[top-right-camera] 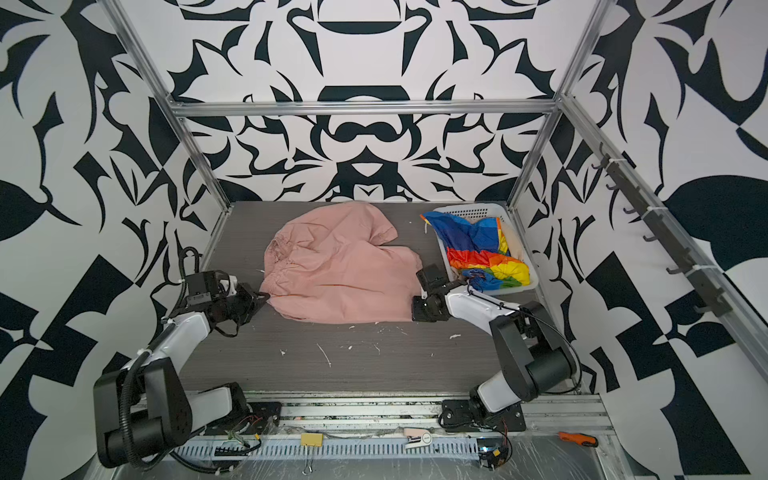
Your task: Fold and stack the shorts
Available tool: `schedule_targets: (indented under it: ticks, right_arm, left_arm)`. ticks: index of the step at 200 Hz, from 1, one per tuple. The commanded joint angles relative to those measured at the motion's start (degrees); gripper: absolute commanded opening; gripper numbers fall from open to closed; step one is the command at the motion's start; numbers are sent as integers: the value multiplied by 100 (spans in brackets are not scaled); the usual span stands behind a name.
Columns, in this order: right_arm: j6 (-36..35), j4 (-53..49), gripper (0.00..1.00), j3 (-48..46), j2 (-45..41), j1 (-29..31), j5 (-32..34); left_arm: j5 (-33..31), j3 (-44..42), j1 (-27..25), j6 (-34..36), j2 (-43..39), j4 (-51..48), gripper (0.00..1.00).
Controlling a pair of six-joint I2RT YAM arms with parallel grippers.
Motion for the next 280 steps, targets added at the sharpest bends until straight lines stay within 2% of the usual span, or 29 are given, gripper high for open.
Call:
schedule_targets:
  ticks: [1, 9, 16, 30, 34, 52, 57, 85, 140, 145, 156, 180, 203, 243, 261, 280]
  right_arm:
    - [-178, -293, 0, 111, -645, -61, 541]
    - [-237, -438, 0, 75, -812, -81, 642]
    - [-283, -569, 0, 72, -895, -84, 664]
    - [-342, -859, 0, 72, -902, -73, 696]
    - [-354, -907, 0, 72, -883, -72, 700]
    - [-303, -902, 0, -15, -817, -66, 760]
    - [-294, -903, 0, -8, -796, -63, 789]
    - [-225, -775, 0, 107, -761, -38, 731]
    - [-302, -587, 0, 330, -491, -30, 643]
    - [-304, -552, 0, 351, -462, -35, 621]
    - [-319, -509, 0, 385, -395, -28, 574]
    - [-349, -388, 0, 413, -318, -29, 491]
    - [-405, -311, 0, 419, -264, -36, 456]
    - [-430, -206, 0, 433, -202, -46, 399]
    - [-435, -183, 0, 467, -197, -72, 389]
    - [-433, -172, 0, 496, -202, -102, 352]
  left_arm:
    - [248, -117, 4, 94, -353, -523, 0]
    - [78, -62, 11, 233, -480, -742, 7]
    - [-104, 40, 22, 341, -593, -926, 22]
    - [-348, 315, 22, 411, -738, -993, 38]
    - [-395, 413, 22, 394, -749, -993, 45]
    - [-670, 981, 19, 257, -495, -955, 93]
    - [-750, 1164, 14, 256, -341, -922, 100]
    - [-840, 2301, -178, 335, 1076, -941, 98]
    - [-2269, 4523, -845, 1164, 3486, -1878, 86]
    - [-2320, 4702, -870, 1209, 3664, -1931, 86]
    - [-2458, 5048, -913, 1300, 4013, -2009, 79]
    - [-2874, 5678, -1114, 1536, 4569, -2228, 76]
    - [-3357, 6107, -1290, 1787, 4956, -2368, 68]
    - [-3729, 6659, -1336, 2070, 5474, -2581, 38]
    - [-3694, 6711, -1332, 2190, 5558, -2488, 29]
    - [-3458, 6699, -1324, 2254, 5596, -2385, 6]
